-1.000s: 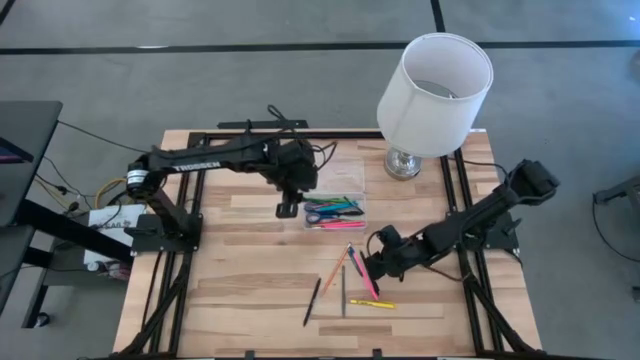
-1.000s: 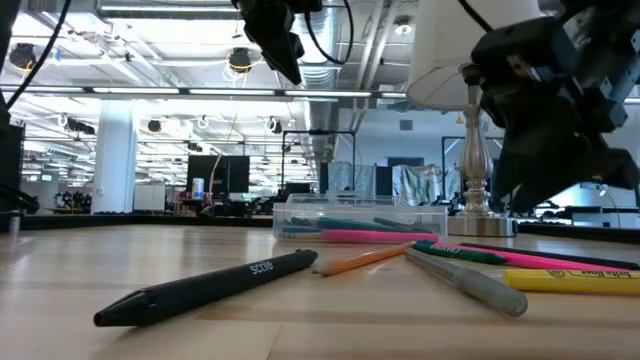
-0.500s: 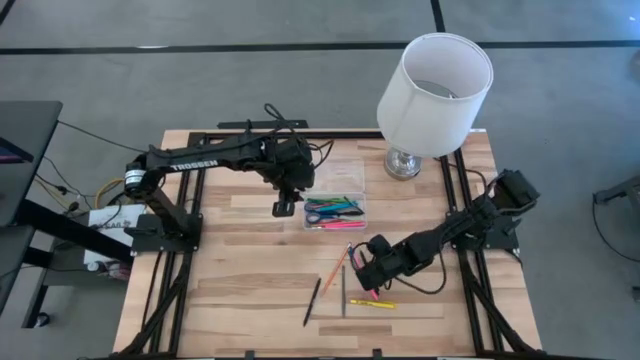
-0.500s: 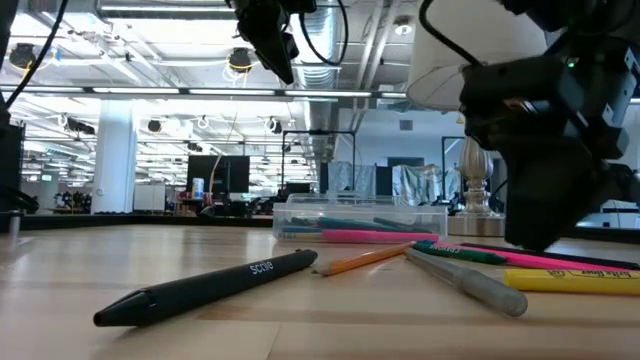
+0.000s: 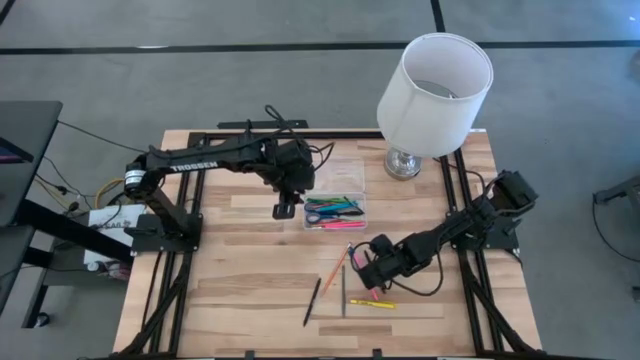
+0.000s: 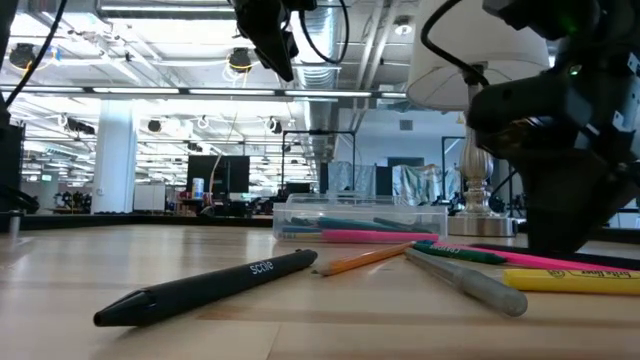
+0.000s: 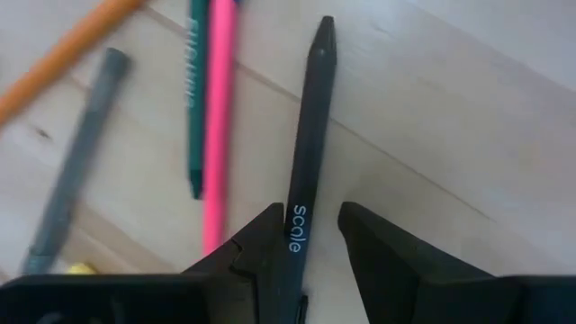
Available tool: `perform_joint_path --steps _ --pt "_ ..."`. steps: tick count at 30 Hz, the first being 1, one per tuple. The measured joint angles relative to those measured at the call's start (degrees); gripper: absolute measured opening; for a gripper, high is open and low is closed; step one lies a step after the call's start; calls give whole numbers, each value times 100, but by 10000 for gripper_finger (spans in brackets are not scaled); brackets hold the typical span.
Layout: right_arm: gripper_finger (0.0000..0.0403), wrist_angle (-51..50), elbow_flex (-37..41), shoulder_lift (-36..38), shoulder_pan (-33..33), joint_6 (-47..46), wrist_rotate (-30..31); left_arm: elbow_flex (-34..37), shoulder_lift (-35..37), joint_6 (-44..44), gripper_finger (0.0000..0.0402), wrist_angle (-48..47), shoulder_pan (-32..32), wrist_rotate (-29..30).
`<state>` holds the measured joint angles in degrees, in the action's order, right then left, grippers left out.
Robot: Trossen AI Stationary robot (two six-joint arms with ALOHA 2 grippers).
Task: Pick & place school supplies into a supply box
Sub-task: Put the black ballpen into the transparent supply box
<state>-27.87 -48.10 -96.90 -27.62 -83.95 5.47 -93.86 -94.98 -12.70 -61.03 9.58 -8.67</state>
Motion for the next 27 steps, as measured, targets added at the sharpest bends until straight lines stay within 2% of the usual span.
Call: perform_joint_path --steps 10,19,27 --pt "118 -774 -12 2 84 244 -401 0 -2 108 126 2 -66 2" --pt "118 -1925 -314 -31 270 1736 -545 0 -2 192 126 43 -66 4" --pt "118 -2229 -315 -32 424 2782 -842 2 -2 353 126 52 -140 44"
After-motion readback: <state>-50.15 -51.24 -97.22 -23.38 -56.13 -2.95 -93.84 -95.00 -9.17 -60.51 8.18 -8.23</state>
